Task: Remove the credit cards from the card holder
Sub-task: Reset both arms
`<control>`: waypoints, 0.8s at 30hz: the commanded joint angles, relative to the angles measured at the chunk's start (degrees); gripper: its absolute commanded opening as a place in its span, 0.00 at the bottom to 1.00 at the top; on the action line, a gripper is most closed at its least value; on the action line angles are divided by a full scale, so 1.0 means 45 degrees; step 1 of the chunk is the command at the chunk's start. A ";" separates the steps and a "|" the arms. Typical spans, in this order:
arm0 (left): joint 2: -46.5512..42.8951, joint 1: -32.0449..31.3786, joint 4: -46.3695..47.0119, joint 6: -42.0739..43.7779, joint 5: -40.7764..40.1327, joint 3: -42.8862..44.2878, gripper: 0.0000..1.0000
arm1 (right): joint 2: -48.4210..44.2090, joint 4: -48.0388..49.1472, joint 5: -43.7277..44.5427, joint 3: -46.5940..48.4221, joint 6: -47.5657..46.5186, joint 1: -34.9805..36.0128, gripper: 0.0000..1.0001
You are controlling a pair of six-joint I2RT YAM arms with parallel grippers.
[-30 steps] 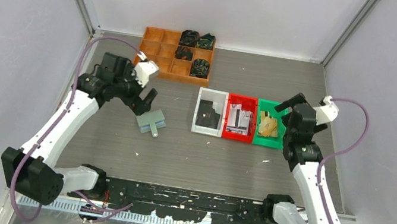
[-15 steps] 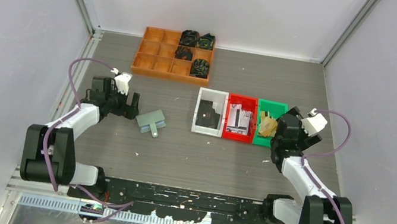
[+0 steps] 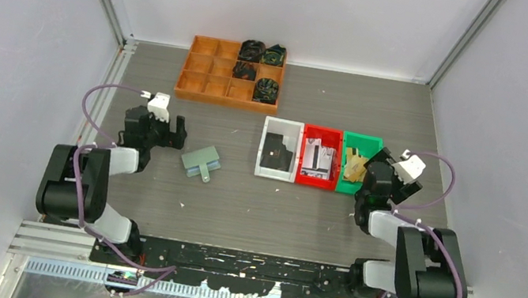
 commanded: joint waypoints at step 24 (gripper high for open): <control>0.0786 -0.0234 0.5947 -0.0793 -0.1624 -0.1775 1.00 | 0.3617 0.4091 -0.3922 0.0662 -0.2747 -0.0239 1.00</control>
